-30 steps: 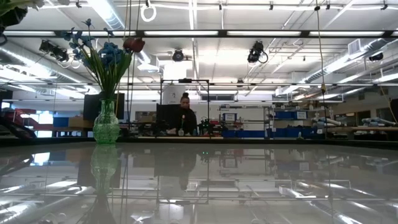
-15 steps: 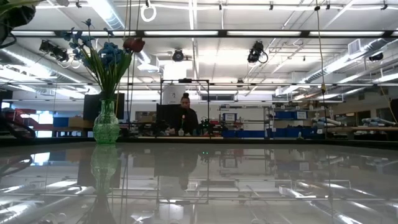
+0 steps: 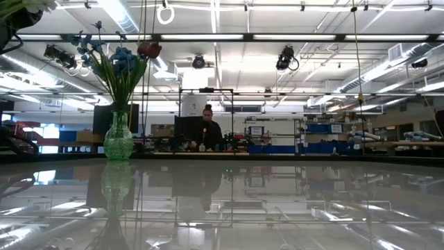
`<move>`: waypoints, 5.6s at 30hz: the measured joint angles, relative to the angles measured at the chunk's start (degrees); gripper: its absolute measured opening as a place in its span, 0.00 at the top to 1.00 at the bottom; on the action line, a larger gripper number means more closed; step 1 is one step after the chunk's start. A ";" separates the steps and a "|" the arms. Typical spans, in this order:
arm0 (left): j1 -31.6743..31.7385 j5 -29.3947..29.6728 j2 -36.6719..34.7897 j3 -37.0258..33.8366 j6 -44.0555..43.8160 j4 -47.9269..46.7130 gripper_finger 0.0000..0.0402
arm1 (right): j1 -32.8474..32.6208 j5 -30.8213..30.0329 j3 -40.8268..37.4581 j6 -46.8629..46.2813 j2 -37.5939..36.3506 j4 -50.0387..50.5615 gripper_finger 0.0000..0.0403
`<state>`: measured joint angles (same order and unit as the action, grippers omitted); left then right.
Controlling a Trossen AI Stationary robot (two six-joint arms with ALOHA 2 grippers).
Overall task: Sort flowers into vase by color
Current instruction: Put the black tulip into the red vase, then adjust the red vase
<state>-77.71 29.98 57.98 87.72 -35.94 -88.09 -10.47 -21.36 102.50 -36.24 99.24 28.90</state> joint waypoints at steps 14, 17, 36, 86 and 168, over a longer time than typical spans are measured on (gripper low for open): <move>0.00 -0.13 -0.24 0.00 -7.58 -1.68 0.88 | 0.01 0.50 0.00 0.50 0.00 -1.03 0.47; 0.00 -0.91 -0.63 0.11 -8.47 -1.53 0.83 | 0.01 1.09 0.00 0.48 0.00 -1.03 0.47; 0.00 -3.51 -1.14 12.11 -10.66 2.22 0.33 | 0.01 2.46 0.00 0.24 0.00 -2.61 0.47; 1.78 -47.05 -1.91 5.65 -19.53 -1.97 0.70 | -1.78 10.10 -0.42 6.53 28.78 -39.48 0.47; 1.37 -2.22 -1.34 -33.77 -59.54 17.20 0.70 | 9.18 21.33 30.99 27.50 47.80 -11.37 0.43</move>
<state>-76.34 27.77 56.64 53.95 -95.48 -70.89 -1.29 -0.03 133.49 -8.75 147.04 17.53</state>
